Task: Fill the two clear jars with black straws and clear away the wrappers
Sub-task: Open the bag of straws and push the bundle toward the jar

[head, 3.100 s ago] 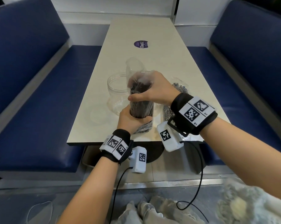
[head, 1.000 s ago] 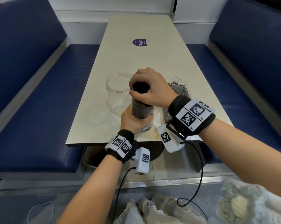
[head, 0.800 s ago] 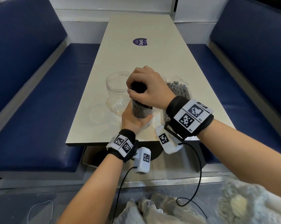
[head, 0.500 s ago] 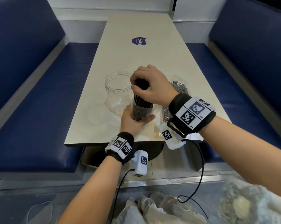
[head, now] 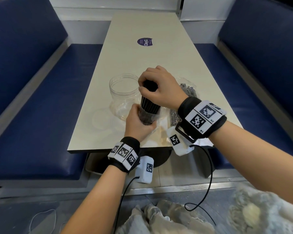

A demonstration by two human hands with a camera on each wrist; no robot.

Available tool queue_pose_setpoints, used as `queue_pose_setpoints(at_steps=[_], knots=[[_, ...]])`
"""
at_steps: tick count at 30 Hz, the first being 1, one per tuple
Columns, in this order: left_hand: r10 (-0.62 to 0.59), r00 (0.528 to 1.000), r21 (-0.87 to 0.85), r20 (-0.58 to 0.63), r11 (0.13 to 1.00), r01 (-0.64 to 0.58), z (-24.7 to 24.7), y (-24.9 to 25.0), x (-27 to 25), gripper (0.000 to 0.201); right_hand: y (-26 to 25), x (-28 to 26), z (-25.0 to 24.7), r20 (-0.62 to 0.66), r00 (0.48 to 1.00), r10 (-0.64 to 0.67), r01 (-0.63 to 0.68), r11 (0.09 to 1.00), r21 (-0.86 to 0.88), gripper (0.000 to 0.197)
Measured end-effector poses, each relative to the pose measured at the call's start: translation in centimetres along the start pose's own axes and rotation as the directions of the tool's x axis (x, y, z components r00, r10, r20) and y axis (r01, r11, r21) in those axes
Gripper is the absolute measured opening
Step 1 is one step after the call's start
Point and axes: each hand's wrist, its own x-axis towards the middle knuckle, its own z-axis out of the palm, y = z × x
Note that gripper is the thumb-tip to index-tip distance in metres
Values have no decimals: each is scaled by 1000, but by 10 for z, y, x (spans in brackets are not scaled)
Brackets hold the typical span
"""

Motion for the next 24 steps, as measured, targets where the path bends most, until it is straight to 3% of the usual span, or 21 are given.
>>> queue_pose_setpoints(at_steps=[6,11,14,17,24], knots=[[-60,998,-160,-35,986,54,12,-3,1,68,-5,-2,-1,-8,1000,13,-12,999,32,12],[-74,995,-247,-65,967,56,15,-2,2,45,-13,-2,-1,-2,1000,-13,13,999,39,13],[-125,991,-274,-51,956,107,19,-7,1,42,-16,-3,2,-3,1000,6,-6,999,32,15],[-153,987,-253,-52,958,135,20,-10,-1,42,-15,-3,0,11,999,37,-38,999,34,18],[-41,994,-106,-99,994,31,14,-14,0,56,-17,-5,0,2,1000,18,-18,999,29,17]])
